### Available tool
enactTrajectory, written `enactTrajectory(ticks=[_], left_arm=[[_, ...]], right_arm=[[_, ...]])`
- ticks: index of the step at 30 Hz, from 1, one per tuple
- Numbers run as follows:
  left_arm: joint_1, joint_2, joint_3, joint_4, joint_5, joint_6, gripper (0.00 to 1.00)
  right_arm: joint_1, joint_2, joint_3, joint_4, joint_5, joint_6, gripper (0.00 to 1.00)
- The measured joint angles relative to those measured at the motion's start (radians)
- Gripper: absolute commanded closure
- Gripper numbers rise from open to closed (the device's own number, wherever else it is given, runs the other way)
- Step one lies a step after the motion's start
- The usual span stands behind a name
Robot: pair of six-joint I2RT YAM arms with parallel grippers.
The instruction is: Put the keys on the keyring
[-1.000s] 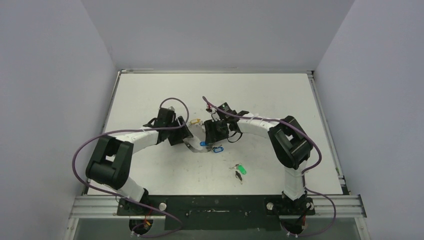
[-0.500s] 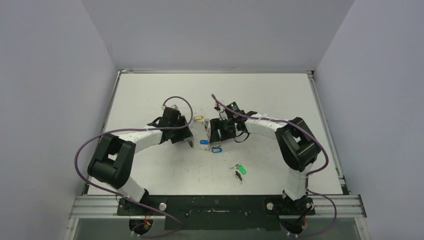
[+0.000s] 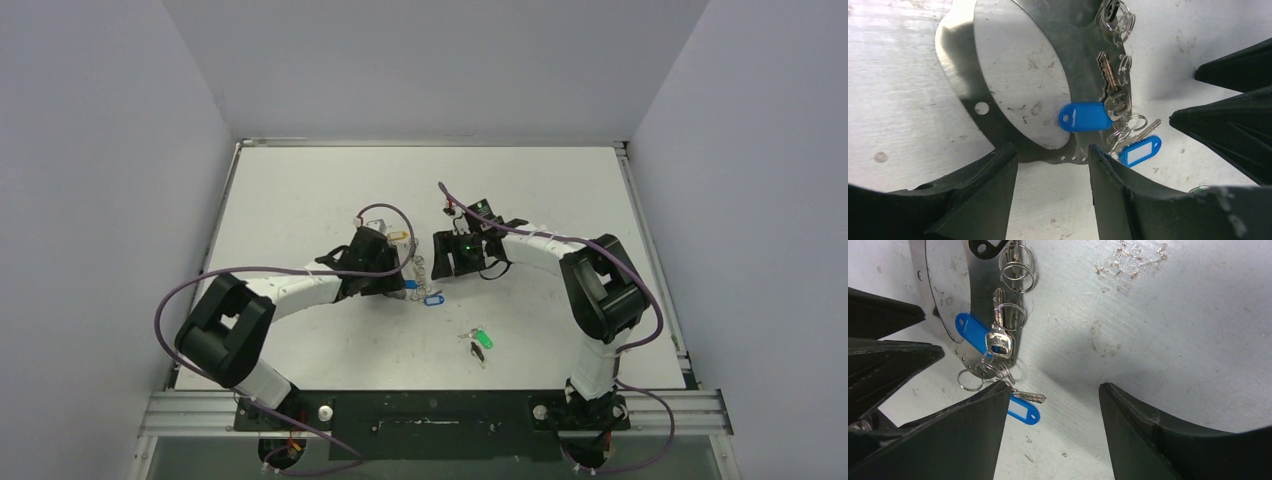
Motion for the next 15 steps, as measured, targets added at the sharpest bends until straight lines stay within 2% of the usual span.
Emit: enactTrajectory(ticks=[8,15], left_arm=[[-0.042,0.076,0.002,0.108,0.018,-0.023,0.48],[-0.074,0.079,0.008,0.116,0.013,-0.021,0.48]], right_arm=[[0.000,0.000,0.000,-0.001,-0.005,-0.011,0.31],[-0.010,-0.008,0.000,-0.023,0.000,-0.035,0.30]])
